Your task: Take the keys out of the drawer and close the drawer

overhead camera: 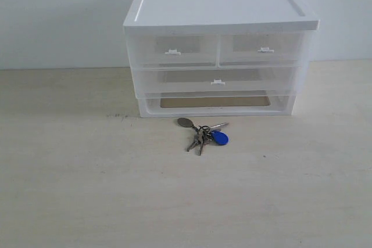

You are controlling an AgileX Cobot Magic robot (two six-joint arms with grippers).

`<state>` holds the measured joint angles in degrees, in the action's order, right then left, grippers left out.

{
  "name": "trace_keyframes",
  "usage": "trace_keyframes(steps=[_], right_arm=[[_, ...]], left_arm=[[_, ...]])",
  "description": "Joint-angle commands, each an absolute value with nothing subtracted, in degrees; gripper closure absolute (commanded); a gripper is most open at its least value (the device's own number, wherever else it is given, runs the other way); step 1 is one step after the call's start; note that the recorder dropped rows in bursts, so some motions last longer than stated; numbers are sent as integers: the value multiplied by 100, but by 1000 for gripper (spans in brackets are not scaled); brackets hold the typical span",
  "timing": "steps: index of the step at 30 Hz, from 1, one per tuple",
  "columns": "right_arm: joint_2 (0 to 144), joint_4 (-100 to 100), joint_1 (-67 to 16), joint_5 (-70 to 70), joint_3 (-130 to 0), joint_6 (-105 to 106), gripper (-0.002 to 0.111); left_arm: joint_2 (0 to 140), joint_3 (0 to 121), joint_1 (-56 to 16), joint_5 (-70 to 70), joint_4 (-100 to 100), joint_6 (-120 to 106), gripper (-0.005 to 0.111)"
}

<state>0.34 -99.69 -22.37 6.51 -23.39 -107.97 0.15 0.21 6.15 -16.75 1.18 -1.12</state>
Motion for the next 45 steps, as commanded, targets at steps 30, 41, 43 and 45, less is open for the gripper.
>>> trace_keyframes(steps=[30,41,43,45], right_arm=[[0,-3008,-2217,-456,-1226,-9132,108],[0,-1637,-584,38,-479,-5429,108],[0,-1611,-345,290,-331,-4701,108],[0,-1611,-215,623,-115,-4008,108]], left_arm=[[0,0,633,-1695,92,-165,102],[0,0,633,-1695,92,-165,102],[0,0,633,-1695,92,-165,102],[0,0,633,-1695,92,-165,102]])
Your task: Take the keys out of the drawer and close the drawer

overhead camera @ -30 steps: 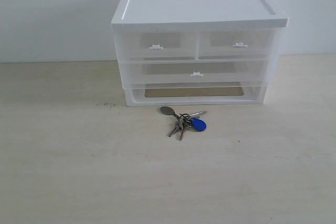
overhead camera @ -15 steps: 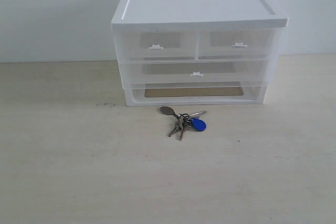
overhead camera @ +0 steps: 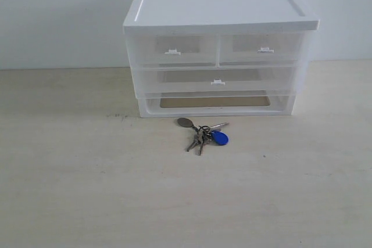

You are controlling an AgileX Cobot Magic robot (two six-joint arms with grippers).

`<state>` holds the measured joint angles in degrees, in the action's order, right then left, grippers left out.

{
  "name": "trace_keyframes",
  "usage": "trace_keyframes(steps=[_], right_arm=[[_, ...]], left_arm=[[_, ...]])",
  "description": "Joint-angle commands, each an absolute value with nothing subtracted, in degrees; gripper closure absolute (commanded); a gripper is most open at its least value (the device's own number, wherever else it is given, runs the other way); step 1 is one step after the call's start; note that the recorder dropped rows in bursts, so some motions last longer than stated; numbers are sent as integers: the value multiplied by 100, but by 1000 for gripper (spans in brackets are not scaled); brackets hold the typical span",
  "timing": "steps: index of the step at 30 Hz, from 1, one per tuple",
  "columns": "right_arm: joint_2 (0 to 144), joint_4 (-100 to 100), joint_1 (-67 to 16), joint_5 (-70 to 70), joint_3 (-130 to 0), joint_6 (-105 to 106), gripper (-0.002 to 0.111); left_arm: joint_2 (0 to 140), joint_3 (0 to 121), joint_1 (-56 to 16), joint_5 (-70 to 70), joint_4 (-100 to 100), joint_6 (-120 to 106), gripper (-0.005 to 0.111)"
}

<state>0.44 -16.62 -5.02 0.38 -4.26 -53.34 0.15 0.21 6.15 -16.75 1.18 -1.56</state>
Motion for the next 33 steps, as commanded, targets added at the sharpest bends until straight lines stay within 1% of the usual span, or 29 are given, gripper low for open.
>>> trace_keyframes(steps=[1,3,4,10,15,22,33], right_arm=[[0,-1558,-179,766,0,-3746,108],[0,-1514,-177,976,0,-3108,108],[0,-1514,-177,742,0,-2951,108],[0,-1263,-177,361,0,-1324,108],[0,-935,-177,-885,0,-177,108],[0,-913,-177,-1806,0,-45,108],[0,-913,-177,-1845,0,-471,108]], left_arm=[[0,0,633,-1695,92,-165,102],[0,0,633,-1695,92,-165,102],[0,0,633,-1695,92,-165,102],[0,0,633,-1695,92,-165,102],[0,0,633,-1695,92,-165,102],[0,0,633,-1695,92,-165,102],[0,0,633,-1695,92,-165,102]])
